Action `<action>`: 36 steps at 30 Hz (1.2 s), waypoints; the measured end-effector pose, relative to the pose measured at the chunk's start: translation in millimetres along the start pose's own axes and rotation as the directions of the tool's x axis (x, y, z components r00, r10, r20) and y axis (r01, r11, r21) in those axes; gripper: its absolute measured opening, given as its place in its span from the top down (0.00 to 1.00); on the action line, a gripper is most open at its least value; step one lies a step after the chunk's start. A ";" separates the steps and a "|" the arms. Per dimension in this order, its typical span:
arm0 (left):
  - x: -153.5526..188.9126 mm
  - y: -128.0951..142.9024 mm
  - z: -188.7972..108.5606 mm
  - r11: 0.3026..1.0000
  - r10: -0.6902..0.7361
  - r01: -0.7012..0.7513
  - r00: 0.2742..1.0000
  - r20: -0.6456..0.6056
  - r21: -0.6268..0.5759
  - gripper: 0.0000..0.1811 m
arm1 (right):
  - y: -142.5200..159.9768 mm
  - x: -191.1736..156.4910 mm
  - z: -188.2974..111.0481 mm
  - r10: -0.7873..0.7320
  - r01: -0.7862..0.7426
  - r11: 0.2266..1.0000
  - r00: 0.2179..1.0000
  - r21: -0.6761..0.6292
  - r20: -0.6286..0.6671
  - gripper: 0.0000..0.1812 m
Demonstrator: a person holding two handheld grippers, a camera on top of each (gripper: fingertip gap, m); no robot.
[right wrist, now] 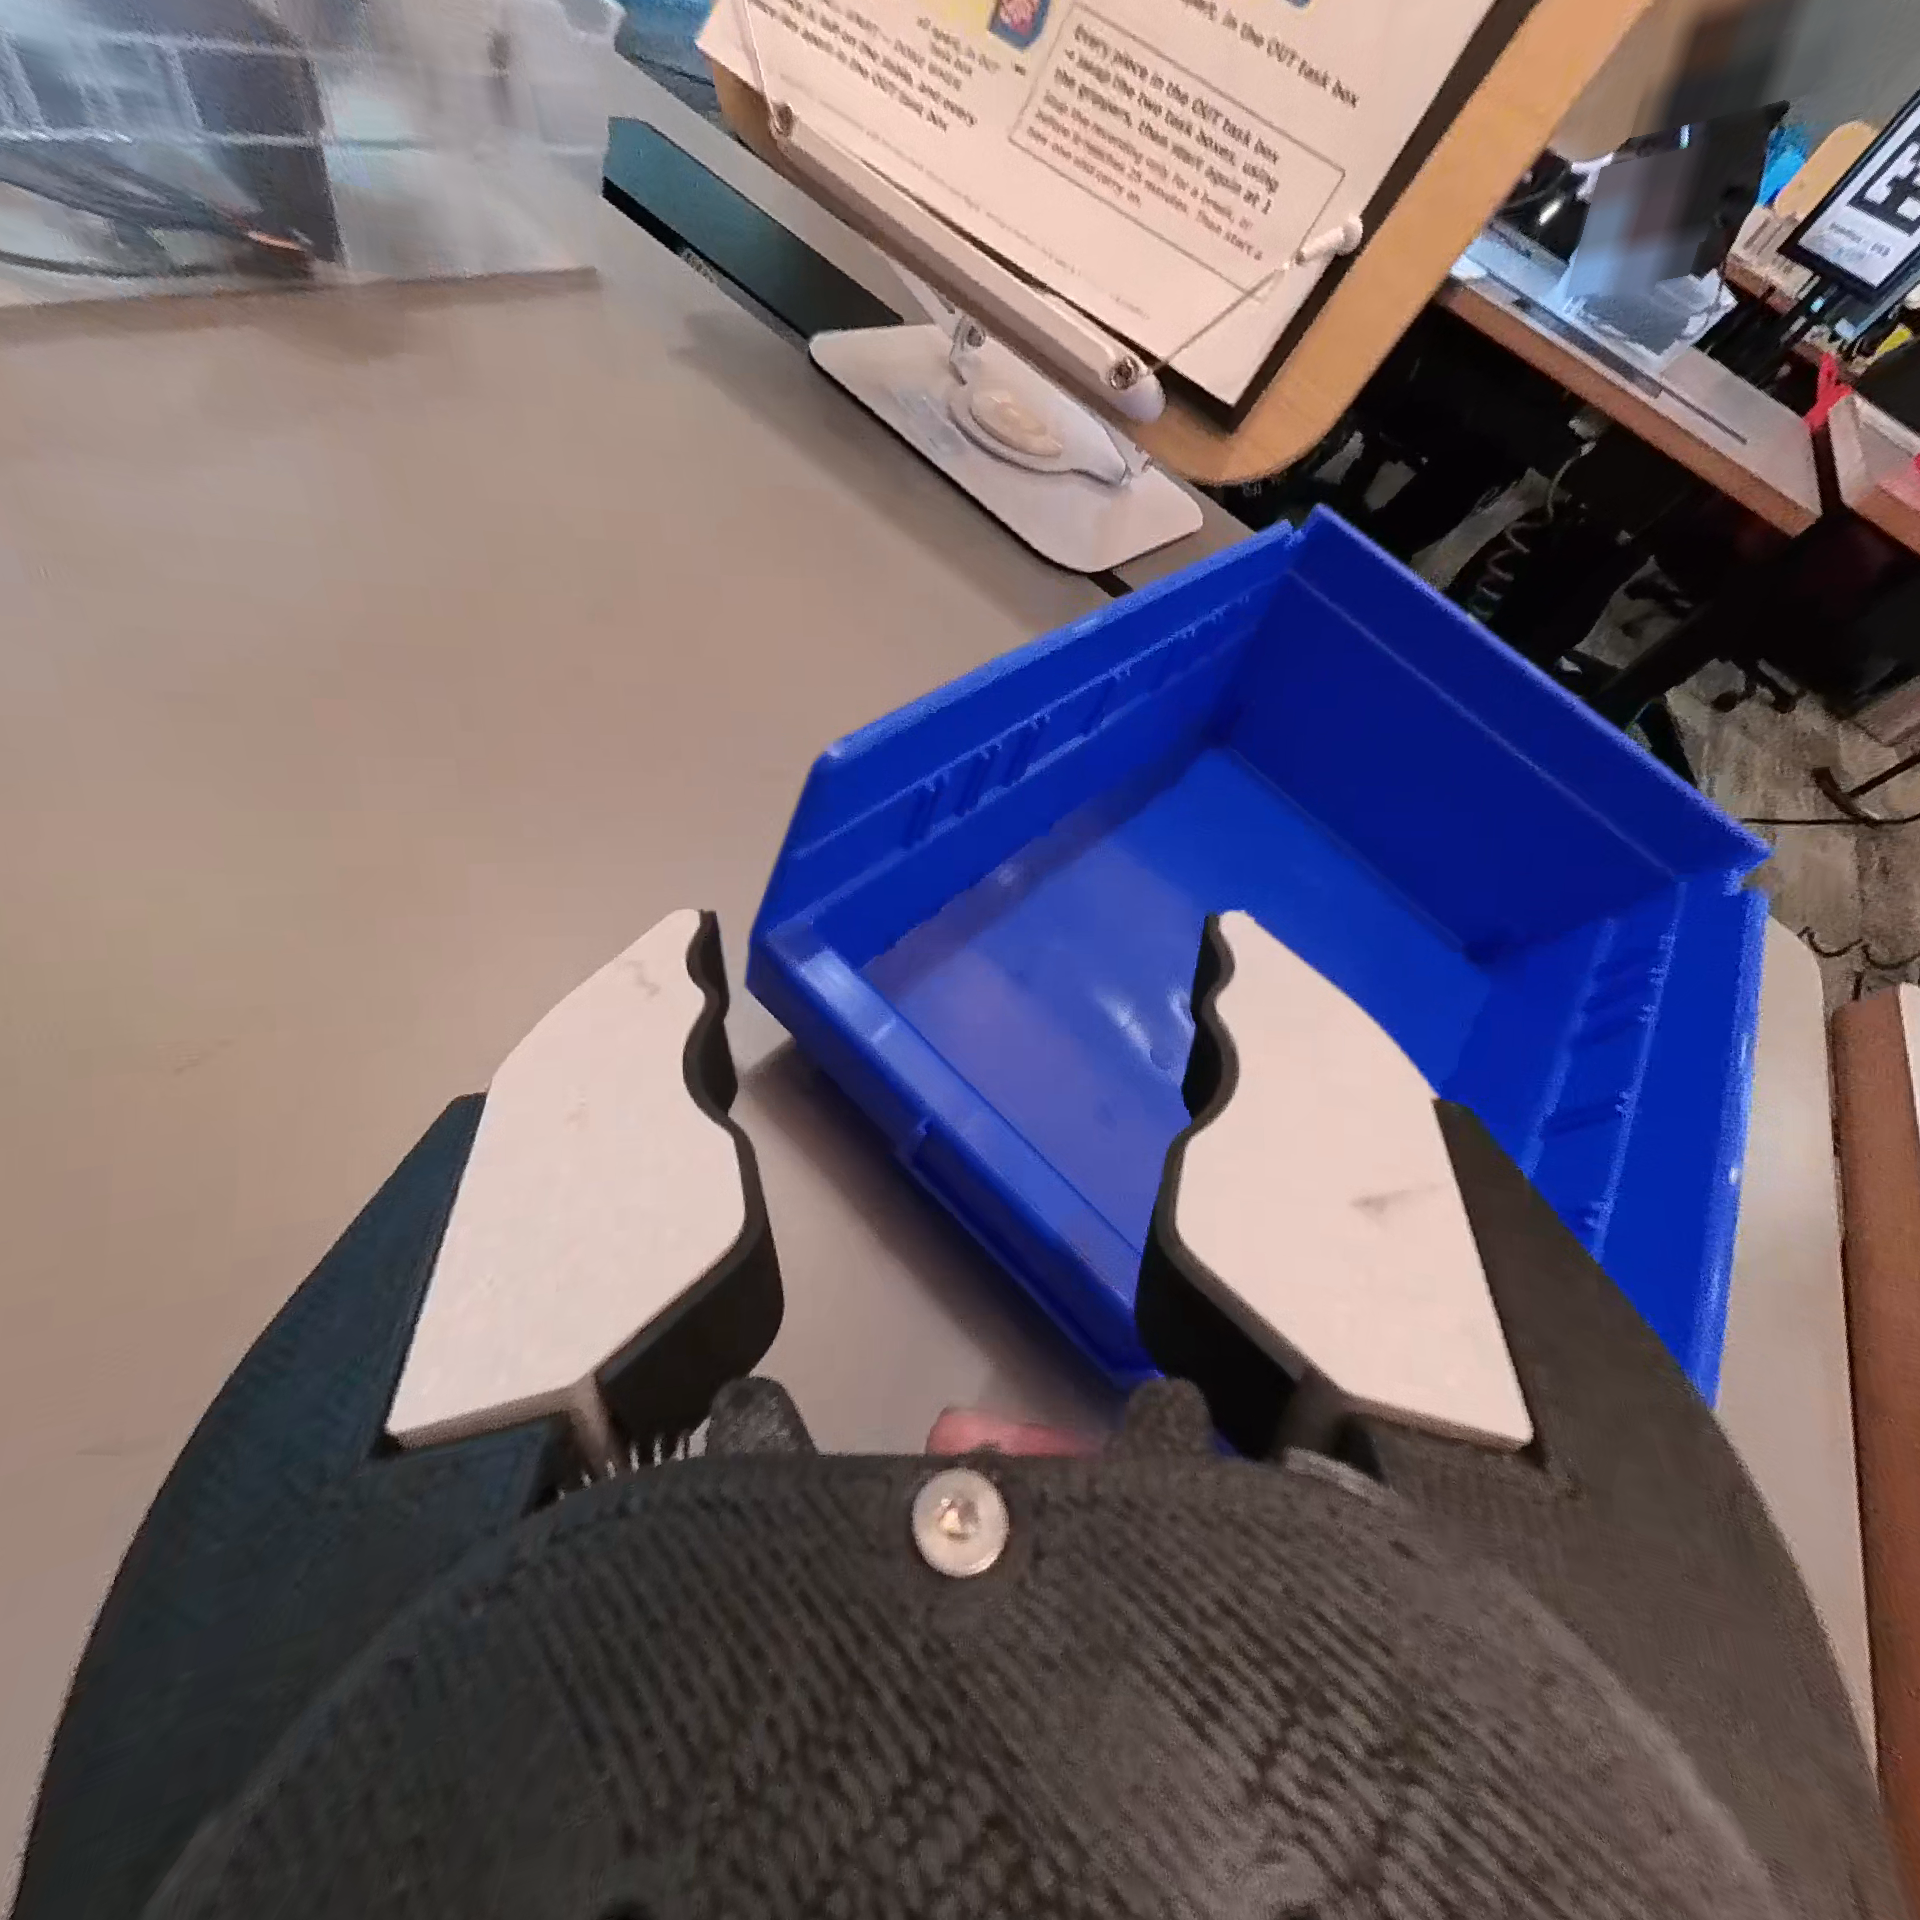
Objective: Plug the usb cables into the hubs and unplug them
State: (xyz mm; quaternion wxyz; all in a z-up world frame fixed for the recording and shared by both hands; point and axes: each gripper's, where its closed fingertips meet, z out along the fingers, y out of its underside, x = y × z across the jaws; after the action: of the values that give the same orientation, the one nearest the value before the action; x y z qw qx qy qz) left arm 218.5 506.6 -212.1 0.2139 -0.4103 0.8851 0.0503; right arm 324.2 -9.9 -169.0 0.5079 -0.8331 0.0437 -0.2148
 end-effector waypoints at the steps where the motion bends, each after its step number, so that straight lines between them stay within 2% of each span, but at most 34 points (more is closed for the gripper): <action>1: -1.4 -4.6 -9.8 0.998 -0.036 0.036 0.999 0.010 0.060 0.67 | -3.2 -1.8 -1.2 -0.006 0.006 1.000 1.000 0.008 0.002 0.53; 6: -11.7 -26.2 -74.4 0.935 -0.174 0.142 0.982 0.073 0.325 0.67 | -21.0 -12.8 -7.0 -0.016 0.014 0.998 1.000 0.061 0.022 0.53; 10: 2.0 -59.2 -142.4 0.868 -0.179 0.119 0.980 0.080 0.483 0.67 | -48.1 -34.5 -8.6 0.012 -0.028 0.982 0.996 0.187 0.084 0.53; 14: 53.5 -116.8 -209.2 0.742 -0.133 0.104 0.991 -0.008 0.662 0.67 | -77.5 -76.1 -5.4 0.039 -0.111 0.944 0.973 0.312 0.227 0.49; 18: 138.0 -180.6 -255.7 0.572 -0.003 0.132 0.987 -0.159 0.810 0.67 | -101.9 -120.5 -4.8 0.022 -0.168 0.900 0.938 0.401 0.345 0.44; 21: 209.0 -224.0 -277.5 0.476 0.090 0.205 0.956 -0.279 0.855 0.67 | -123.0 -145.2 -15.5 -0.029 -0.183 0.841 0.924 0.508 0.381 0.43; 24: 272.0 -258.7 -294.9 0.407 0.210 0.220 0.922 -0.325 0.887 0.67 | -133.0 -160.0 -24.4 -0.061 -0.182 0.820 0.915 0.542 0.400 0.41; 26: 298.8 -274.3 -304.2 0.382 0.257 0.245 0.898 -0.357 0.891 0.67 | -136.7 -164.9 -32.8 -0.093 -0.175 0.797 0.910 0.578 0.404 0.48; 28: 311.2 -283.4 -312.5 0.341 0.282 0.251 0.892 -0.353 0.906 0.67 | -138.3 -160.4 -39.9 -0.130 -0.128 0.772 0.927 0.623 0.351 0.64; 30: 313.4 -286.4 -316.9 0.315 0.270 0.265 0.896 -0.353 0.912 0.67 | -138.1 -159.4 -44.6 -0.128 -0.140 0.778 0.919 0.612 0.373 0.65; 33: 317.8 -282.4 -320.5 0.278 0.290 0.250 0.899 -0.329 0.927 0.67 | -136.9 -159.8 -46.6 -0.180 -0.055 0.788 0.932 0.614 0.315 0.64; 36: 320.2 -279.6 -319.7 0.287 0.259 0.202 0.925 -0.278 0.936 0.67 | -134.2 -159.0 -44.5 -0.199 -0.014 0.797 0.938 0.603 0.285 0.65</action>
State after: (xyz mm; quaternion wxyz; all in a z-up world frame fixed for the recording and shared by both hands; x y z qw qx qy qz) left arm 136.6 12.3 -33.6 0.2398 -0.1852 0.7681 -0.5642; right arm 143.1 64.0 -85.4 0.7325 -0.6558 -0.1541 -0.0983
